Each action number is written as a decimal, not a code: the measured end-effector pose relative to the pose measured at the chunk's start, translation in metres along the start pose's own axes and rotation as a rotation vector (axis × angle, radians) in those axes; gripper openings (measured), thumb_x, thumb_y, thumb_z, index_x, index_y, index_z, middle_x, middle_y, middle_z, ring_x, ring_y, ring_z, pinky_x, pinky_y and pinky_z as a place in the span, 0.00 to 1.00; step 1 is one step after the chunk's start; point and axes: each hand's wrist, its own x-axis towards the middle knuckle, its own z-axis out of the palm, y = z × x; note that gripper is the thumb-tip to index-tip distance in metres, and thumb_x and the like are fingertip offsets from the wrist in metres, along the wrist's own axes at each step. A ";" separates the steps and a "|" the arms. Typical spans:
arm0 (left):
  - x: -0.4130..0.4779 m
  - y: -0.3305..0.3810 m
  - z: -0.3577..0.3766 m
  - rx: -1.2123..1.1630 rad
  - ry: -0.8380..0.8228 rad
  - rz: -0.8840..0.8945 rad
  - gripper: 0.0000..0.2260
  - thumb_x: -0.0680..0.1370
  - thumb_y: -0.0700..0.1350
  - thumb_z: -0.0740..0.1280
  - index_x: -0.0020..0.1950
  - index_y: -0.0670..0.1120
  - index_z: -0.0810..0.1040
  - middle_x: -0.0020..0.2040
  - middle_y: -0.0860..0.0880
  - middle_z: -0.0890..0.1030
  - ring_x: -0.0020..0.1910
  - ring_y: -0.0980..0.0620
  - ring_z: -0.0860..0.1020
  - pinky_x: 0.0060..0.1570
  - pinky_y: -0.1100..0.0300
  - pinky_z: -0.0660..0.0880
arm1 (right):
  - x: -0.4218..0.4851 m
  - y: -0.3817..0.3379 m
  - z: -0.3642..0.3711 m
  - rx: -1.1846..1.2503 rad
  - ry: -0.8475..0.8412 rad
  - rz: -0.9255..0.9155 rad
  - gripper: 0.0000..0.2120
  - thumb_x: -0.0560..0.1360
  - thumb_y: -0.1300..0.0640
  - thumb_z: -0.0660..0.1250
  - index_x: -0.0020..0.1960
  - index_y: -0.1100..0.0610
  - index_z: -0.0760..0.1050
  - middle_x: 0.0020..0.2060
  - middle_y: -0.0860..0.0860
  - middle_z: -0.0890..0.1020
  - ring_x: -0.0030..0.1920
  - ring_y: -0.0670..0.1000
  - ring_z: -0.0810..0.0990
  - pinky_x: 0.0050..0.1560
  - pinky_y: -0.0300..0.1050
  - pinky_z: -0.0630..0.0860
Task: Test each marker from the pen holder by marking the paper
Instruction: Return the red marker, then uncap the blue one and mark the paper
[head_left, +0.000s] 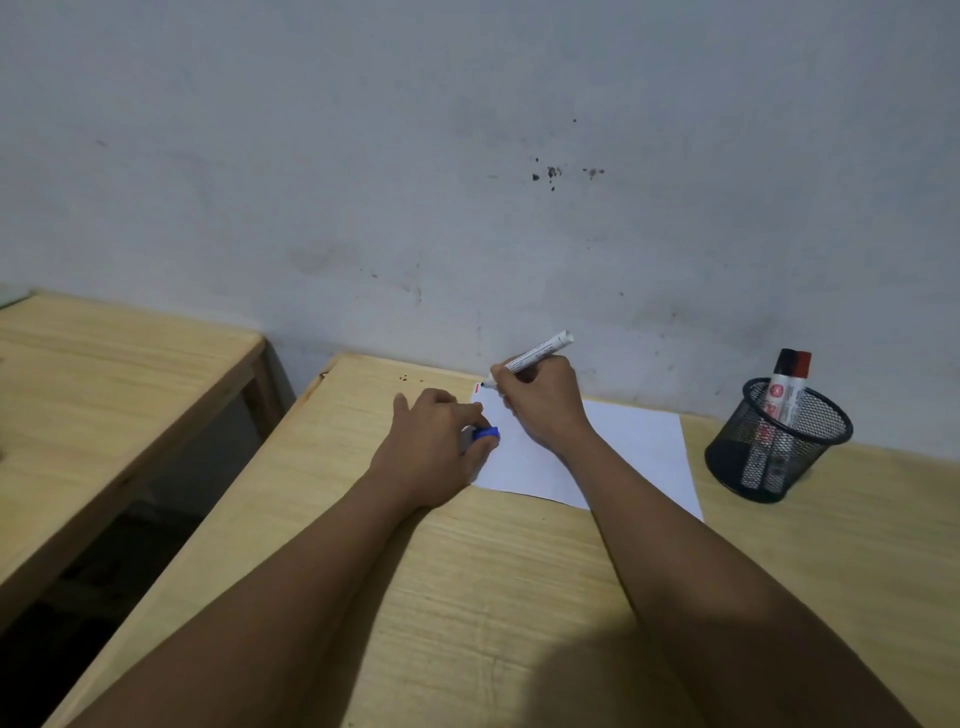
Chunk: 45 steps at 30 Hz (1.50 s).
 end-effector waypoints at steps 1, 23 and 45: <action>0.000 0.000 0.000 0.001 0.003 0.003 0.12 0.78 0.60 0.61 0.49 0.56 0.79 0.47 0.55 0.83 0.62 0.51 0.72 0.63 0.37 0.64 | 0.001 0.001 0.000 -0.004 -0.001 -0.005 0.11 0.76 0.53 0.73 0.46 0.61 0.84 0.33 0.53 0.86 0.32 0.49 0.83 0.39 0.48 0.82; 0.003 -0.005 0.007 0.040 0.010 0.000 0.15 0.77 0.61 0.60 0.52 0.55 0.81 0.57 0.54 0.83 0.65 0.51 0.71 0.66 0.36 0.62 | -0.001 -0.001 -0.001 -0.032 -0.046 -0.001 0.11 0.76 0.54 0.74 0.48 0.62 0.84 0.37 0.56 0.86 0.37 0.52 0.85 0.41 0.49 0.84; 0.005 0.071 -0.053 -0.090 0.185 -0.025 0.11 0.79 0.59 0.63 0.54 0.57 0.82 0.62 0.60 0.80 0.65 0.54 0.73 0.73 0.33 0.48 | -0.072 -0.104 -0.133 0.377 0.043 -0.064 0.03 0.79 0.60 0.71 0.51 0.58 0.83 0.41 0.54 0.85 0.35 0.49 0.80 0.34 0.40 0.77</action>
